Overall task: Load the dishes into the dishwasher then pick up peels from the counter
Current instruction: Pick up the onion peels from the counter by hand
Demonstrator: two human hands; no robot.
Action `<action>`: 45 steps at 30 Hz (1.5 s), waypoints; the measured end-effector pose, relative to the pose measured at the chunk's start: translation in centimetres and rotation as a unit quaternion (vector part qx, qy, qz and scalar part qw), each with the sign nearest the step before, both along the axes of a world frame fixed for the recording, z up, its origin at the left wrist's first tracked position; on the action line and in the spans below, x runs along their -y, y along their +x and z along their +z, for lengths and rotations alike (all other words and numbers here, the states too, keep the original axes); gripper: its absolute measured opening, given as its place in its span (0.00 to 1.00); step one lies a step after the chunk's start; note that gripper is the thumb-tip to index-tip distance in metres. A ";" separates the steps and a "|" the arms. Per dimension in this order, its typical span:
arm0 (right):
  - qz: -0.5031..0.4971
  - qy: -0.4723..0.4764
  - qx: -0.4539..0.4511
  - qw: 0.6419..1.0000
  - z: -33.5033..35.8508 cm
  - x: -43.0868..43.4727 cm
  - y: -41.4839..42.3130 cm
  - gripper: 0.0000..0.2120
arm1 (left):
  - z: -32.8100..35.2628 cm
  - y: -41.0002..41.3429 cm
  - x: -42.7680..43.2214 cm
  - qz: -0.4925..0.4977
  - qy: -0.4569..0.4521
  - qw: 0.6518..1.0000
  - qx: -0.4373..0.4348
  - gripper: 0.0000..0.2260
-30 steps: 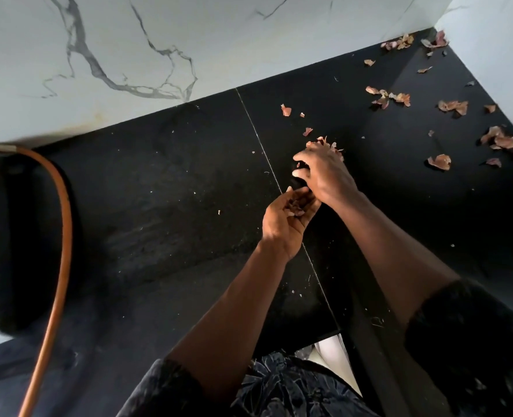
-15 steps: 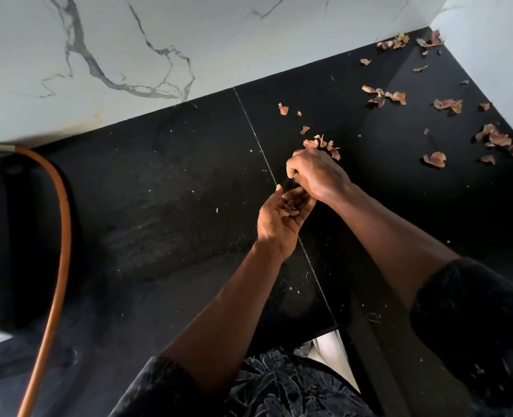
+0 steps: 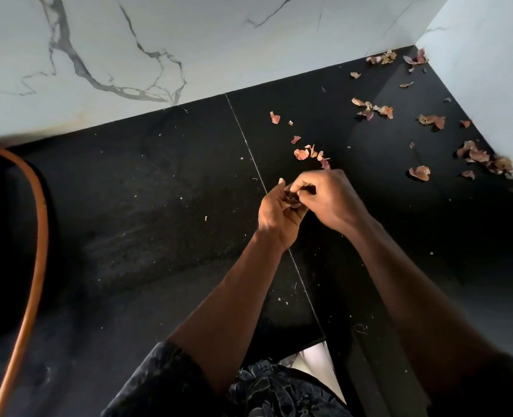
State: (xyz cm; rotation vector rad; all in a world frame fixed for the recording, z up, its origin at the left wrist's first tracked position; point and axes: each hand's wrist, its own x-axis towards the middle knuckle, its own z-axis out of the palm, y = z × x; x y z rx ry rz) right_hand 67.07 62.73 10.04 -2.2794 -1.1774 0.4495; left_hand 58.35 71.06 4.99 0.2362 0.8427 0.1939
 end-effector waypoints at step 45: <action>-0.180 -0.085 0.050 0.979 -2.4 -0.9 5.6 0.09 | 0.6 -1.5 0.3 -0.001 -0.007 1.000 -0.004 0.17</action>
